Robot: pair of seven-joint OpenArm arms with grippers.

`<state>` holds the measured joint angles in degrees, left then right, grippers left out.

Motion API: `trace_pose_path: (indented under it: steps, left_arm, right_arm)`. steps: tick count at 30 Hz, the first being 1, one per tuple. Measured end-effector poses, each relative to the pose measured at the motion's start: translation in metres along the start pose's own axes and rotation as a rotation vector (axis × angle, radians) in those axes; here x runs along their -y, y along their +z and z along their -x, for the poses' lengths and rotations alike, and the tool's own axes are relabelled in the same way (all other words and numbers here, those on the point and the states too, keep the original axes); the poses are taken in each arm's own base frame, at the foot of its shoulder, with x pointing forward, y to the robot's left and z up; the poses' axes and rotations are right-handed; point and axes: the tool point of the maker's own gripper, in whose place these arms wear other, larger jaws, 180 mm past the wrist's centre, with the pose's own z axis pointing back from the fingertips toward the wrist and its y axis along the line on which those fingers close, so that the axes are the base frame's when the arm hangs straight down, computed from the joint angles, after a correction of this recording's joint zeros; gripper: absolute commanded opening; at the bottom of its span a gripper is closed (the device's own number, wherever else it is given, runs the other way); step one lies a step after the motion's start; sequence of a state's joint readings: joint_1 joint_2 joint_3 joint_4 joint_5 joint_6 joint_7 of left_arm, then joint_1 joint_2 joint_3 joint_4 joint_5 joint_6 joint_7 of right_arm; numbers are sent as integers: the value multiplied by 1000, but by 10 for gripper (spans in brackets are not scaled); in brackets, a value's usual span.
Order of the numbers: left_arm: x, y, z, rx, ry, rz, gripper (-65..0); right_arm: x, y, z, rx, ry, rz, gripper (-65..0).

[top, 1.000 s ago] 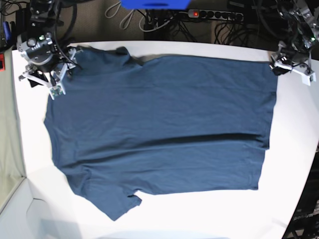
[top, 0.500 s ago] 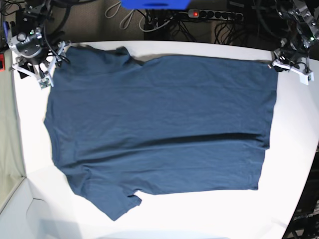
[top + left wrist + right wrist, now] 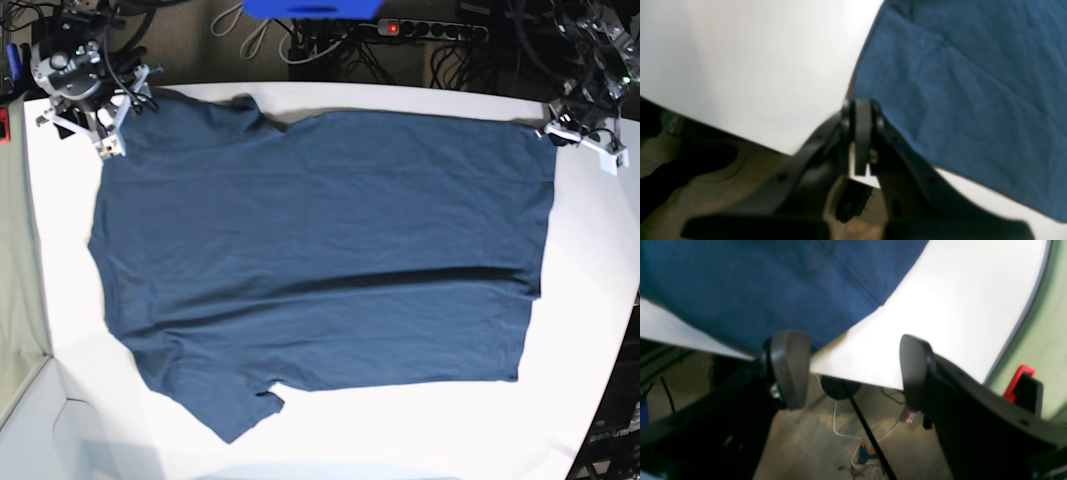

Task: Layout the t-shirt on the table in an organized manner, then fold the t-shirt properly
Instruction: 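Grasp the shoulder corners of the shirt with both grippers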

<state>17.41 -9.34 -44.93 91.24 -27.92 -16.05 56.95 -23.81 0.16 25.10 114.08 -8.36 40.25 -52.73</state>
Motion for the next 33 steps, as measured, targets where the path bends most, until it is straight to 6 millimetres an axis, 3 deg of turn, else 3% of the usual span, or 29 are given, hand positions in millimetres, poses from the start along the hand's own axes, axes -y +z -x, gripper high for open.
trace_pose_path:
  steps: [7,15,24,29,33]
  left_arm:
    - [-1,0,0,0,-1,-4,-648]
    - [-1,0,0,0,0,-5,-648]
    - [-2,1,-1,2,1,-6,-648]
    - [-1,1,-2,4,-1,-5,-648]
    - [8,7,-22,59,-26,5,-648]
  right_arm:
    - [-4,-22,-5,-5,-35,-41,-223]
    - [-5,-27,-3,-19,-40,-48,-235]
    - [-12,-46,-7,29,-90,-116,-437]
    - [-15,-46,-9,38,-94,-127,-640]
    - [-4,-39,-2,-19,-53,-72,-650]
